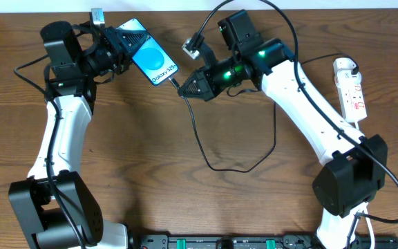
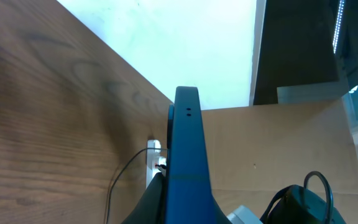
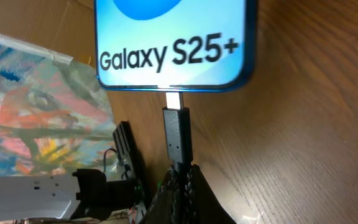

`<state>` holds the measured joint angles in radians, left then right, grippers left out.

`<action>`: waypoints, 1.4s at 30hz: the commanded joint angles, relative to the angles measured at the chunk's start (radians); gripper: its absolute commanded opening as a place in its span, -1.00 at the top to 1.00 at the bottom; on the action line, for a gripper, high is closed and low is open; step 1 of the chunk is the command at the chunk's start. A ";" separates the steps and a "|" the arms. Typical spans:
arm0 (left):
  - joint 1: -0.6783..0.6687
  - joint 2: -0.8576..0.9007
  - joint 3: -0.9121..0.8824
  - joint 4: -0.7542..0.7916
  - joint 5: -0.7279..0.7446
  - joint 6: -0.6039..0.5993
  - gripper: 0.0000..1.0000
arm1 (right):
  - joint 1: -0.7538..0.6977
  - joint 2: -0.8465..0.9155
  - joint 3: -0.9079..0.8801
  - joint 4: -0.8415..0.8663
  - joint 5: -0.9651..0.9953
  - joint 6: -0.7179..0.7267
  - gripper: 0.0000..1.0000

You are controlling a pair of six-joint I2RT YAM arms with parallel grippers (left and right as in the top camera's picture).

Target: Plug charger to phone and switch on socket

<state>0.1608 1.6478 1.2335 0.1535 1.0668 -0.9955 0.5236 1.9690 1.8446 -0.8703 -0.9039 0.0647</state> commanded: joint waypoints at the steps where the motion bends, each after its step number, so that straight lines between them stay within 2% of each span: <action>1: -0.002 0.001 0.020 0.006 0.006 -0.004 0.85 | -0.006 0.001 0.005 0.003 -0.004 0.002 0.98; 42: -0.002 0.001 0.020 0.006 0.006 -0.004 0.86 | 0.001 0.001 0.005 0.018 -0.034 0.002 0.98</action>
<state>0.1608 1.6478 1.2335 0.1539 1.0595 -0.9955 0.5301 1.9690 1.8446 -0.8616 -0.9096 0.0647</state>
